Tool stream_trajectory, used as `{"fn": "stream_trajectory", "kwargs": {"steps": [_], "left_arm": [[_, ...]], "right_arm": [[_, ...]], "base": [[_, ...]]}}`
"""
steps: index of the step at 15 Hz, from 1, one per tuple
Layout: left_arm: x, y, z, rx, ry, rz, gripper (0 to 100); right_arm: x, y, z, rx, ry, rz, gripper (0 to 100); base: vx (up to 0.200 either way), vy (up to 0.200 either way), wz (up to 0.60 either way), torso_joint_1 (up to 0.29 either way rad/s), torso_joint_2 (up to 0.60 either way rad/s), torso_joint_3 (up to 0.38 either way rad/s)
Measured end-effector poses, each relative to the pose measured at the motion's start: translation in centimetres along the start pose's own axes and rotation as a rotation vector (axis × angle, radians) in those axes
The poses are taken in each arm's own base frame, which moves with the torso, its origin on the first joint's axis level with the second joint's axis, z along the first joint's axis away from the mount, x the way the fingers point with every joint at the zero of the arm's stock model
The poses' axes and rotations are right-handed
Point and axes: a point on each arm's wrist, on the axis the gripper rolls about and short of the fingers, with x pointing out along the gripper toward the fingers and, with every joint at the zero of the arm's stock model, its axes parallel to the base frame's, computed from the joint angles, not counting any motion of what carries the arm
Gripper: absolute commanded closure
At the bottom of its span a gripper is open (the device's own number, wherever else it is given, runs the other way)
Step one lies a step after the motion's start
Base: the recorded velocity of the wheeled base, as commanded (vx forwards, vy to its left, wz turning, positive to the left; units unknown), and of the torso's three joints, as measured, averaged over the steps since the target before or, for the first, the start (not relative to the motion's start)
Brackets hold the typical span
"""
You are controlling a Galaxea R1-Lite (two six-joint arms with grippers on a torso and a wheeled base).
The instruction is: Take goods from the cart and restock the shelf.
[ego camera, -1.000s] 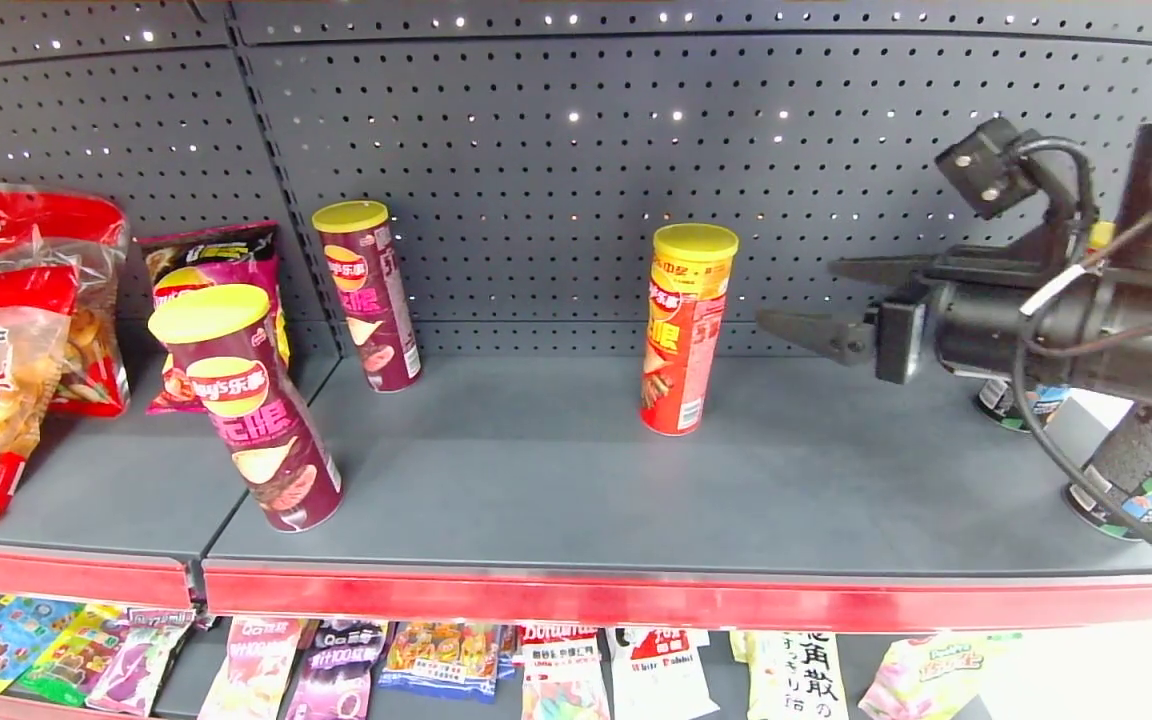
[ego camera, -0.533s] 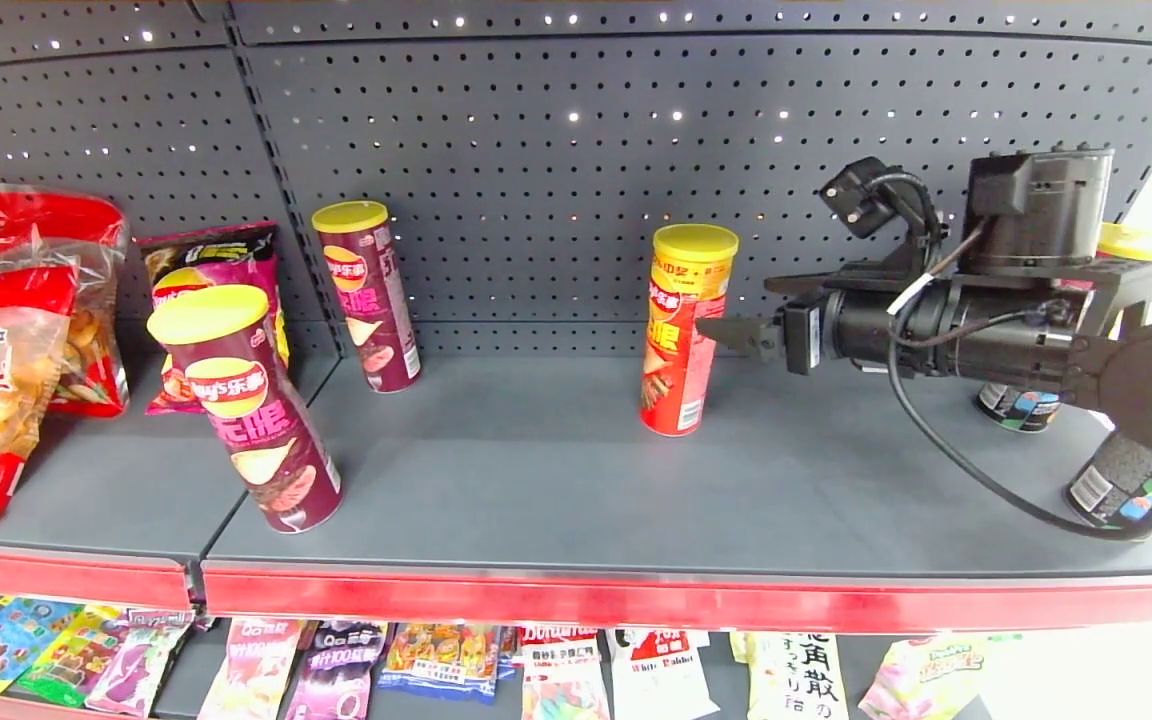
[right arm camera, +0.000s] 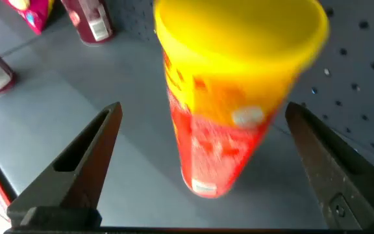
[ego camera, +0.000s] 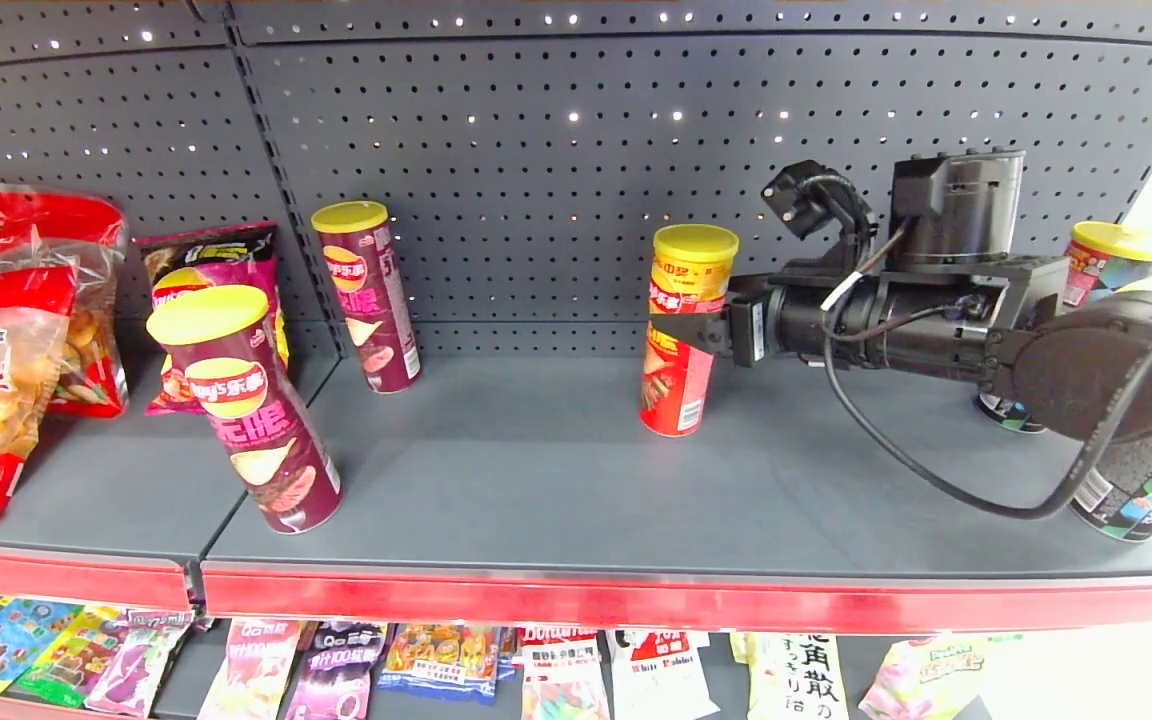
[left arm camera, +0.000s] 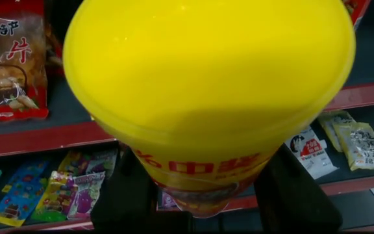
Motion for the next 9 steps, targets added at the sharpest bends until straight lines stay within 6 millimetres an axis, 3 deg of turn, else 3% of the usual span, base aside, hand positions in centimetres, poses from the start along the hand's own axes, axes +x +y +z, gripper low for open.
{"fn": "stream_trajectory", "kwargs": {"steps": [9], "left_arm": [[0.2, 0.0, -0.6, -0.003, 0.021, -0.002, 100]], "right_arm": [[3.2, -0.3, 0.6, 0.014, -0.022, -0.039, 0]], "base": [[0.0, 0.0, 0.0, 0.0, 0.0, 0.0]]}}
